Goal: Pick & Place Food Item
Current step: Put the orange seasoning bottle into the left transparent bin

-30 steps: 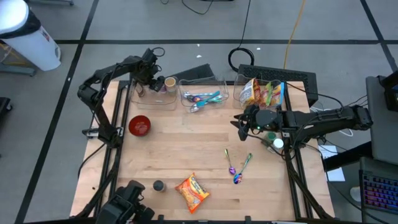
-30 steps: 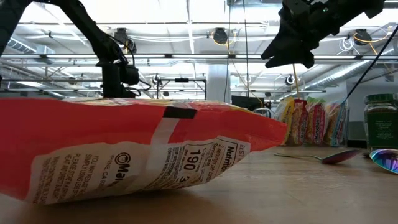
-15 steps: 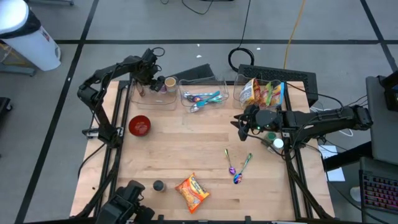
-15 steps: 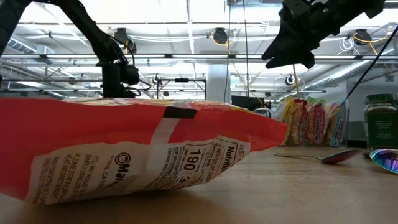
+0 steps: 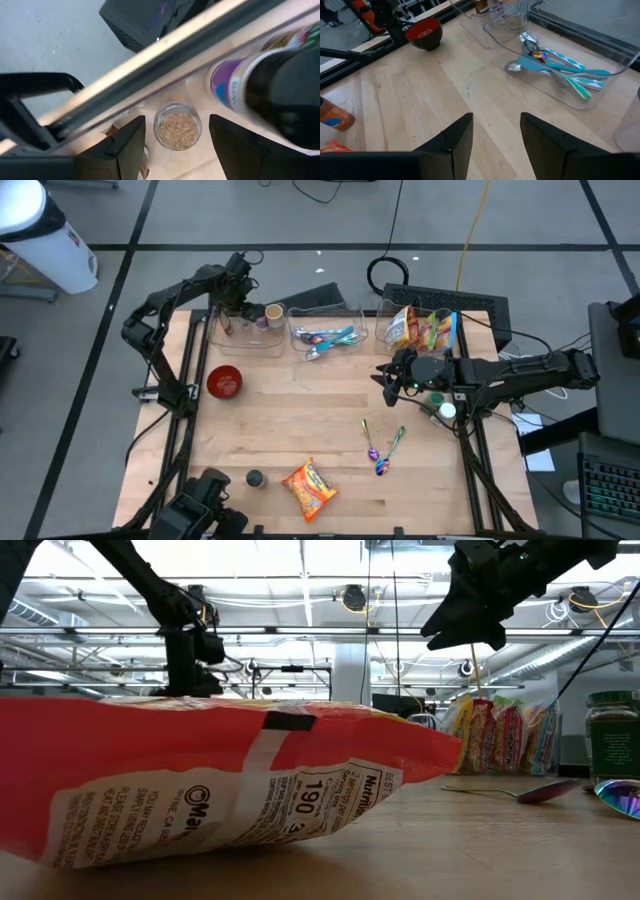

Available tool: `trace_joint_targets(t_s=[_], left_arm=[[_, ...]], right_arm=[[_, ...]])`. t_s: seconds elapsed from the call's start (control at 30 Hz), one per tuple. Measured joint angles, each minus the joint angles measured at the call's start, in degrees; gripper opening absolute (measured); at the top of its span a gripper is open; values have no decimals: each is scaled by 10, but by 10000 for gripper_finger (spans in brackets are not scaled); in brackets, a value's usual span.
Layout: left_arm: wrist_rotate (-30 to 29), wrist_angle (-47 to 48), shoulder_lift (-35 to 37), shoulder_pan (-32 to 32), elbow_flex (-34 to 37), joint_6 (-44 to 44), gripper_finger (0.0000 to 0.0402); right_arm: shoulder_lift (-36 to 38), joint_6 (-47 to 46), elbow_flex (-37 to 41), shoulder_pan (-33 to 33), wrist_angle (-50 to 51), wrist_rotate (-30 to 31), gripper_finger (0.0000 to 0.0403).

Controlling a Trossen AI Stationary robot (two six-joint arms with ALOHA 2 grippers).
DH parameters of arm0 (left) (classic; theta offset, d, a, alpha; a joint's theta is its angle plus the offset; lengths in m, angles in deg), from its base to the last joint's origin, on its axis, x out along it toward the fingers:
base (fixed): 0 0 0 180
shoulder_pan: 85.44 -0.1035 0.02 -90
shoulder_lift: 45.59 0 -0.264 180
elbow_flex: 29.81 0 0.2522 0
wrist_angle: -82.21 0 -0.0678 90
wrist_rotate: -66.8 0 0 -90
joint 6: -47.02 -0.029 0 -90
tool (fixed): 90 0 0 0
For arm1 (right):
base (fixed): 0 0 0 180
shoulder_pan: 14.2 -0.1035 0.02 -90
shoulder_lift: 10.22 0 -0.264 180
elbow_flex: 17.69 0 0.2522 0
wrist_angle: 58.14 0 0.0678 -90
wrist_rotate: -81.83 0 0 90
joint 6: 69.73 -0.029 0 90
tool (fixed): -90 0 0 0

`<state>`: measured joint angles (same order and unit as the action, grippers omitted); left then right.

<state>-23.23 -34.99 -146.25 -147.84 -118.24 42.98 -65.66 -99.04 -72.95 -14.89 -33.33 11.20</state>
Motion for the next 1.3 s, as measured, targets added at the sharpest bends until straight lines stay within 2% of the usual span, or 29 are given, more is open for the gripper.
trace_joint_targets(t_s=[0.27,0.5,0.63,0.8,1.0,1.13,1.3], left_arm=[[10,23,36,7,-63,11,225],[159,5,93,7,-118,58,225],[231,-52,139,8,-131,98,225],[282,-129,195,12,-131,158,225],[286,-215,267,27,-131,231,225],[283,-266,328,63,-131,249,225],[213,-282,403,143,-123,229,225]], right_arm=[[0,1,0,0,0,0,155],[0,2,0,0,0,0,155],[0,2,0,0,0,0,155],[0,2,0,0,0,0,155],[0,2,0,0,0,0,155],[0,0,0,0,0,0,155],[0,0,0,0,0,-2,155]])
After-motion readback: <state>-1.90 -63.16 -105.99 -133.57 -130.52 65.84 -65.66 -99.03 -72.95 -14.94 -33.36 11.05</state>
